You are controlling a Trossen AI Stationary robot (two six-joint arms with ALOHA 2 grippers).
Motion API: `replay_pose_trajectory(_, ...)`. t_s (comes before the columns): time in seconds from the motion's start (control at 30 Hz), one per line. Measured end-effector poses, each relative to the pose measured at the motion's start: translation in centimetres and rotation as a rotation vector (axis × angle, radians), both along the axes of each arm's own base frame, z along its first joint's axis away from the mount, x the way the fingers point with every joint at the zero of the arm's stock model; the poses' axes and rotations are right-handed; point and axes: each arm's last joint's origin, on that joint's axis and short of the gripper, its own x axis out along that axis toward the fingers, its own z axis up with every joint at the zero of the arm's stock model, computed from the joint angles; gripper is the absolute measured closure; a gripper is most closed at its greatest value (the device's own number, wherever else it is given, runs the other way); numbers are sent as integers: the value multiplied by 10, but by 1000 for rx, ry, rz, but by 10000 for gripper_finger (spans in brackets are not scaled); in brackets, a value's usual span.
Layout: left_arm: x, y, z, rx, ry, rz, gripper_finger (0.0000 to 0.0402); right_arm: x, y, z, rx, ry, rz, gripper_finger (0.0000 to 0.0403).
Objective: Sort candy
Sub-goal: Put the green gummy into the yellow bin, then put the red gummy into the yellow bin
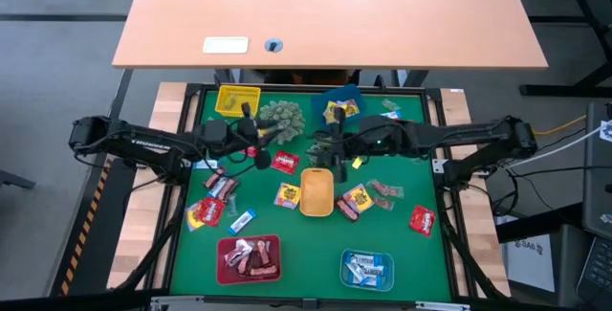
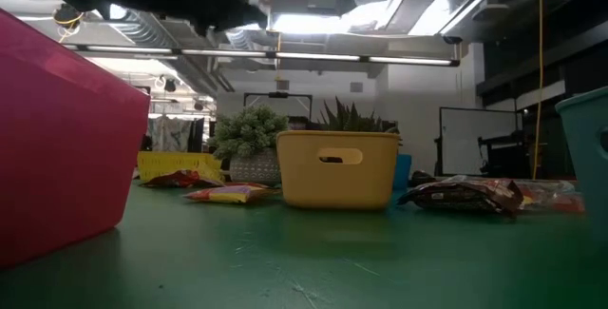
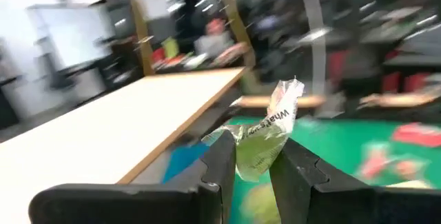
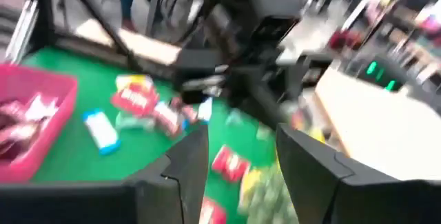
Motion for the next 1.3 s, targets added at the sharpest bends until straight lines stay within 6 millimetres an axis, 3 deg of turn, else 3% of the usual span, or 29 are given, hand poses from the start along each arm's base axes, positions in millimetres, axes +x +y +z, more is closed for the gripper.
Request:
replay_pose_trajectory(0.23,-13,43,-15,-20,164,300,332,-29,-1,-13,155,290,-50,232)
replay_pose_trajectory(0.43,-36,88,-24,-96,230,469,332,-40,0,-30,248,498,-87,232)
replay_pose_trajectory(0.57,-52,108,-32,-177,279,571,332,-44,0,-36,246,571,-97,232)
replay_pose_trajectory(0.93,-81,125,-51,-385,369,755,325,-52,1,-42,303,685,-71,233)
replay_pose_trajectory(1.3,-87,129,-53,-447,340,796,247,-74,1,-56,461,923,-260,233)
